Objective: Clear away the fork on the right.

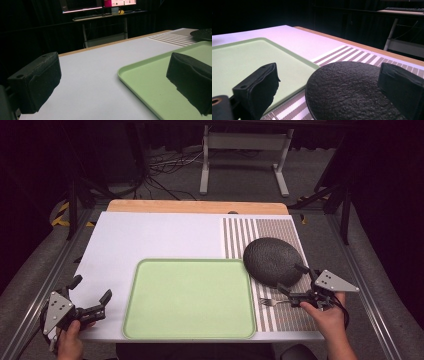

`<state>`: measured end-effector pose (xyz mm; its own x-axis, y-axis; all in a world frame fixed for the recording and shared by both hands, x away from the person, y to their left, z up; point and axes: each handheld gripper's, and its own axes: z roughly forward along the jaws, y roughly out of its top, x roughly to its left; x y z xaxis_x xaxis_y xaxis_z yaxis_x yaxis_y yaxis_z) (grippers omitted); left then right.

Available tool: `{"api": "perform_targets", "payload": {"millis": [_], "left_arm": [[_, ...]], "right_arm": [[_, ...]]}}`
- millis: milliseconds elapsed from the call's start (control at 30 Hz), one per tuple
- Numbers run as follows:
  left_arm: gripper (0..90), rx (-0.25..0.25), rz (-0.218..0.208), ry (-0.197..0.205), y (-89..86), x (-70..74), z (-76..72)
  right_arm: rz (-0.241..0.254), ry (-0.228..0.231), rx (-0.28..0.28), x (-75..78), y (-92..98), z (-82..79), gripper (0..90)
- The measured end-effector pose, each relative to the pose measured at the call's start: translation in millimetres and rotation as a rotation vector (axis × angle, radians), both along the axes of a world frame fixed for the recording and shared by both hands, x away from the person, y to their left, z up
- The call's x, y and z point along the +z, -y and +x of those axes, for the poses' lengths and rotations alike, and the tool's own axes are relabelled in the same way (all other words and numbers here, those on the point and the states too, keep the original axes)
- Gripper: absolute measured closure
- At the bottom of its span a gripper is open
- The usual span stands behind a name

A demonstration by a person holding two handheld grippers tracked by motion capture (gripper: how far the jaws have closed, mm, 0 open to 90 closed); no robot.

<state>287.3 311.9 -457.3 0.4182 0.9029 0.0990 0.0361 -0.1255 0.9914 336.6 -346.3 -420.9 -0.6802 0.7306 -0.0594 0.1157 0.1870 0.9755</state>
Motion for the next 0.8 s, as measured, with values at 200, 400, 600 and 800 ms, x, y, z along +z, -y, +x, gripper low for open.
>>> {"api": "perform_targets", "payload": {"millis": [200,400,600,800], "left_arm": [[0.2,-0.002,0.006,0.001,0.0,0.1,0.1],[0.2,-0.001,0.005,0.0,0.2,0.0,-0.1],[0.2,0.0,0.006,0.001,0.0,0.1,0.0],[0.3,-0.001,0.007,0.0,0.3,0.2,-0.2]], "right_arm": [[-0.057,-0.011,0.039,7.2,-6.4,6.8,3.5],[-0.147,-0.025,0.096,20.5,-10.3,11.7,4.1],[-0.259,-0.053,0.131,29.2,-12.7,13.4,4.5],[-0.409,-0.111,0.173,45.9,-14.4,14.9,9.1]]}}
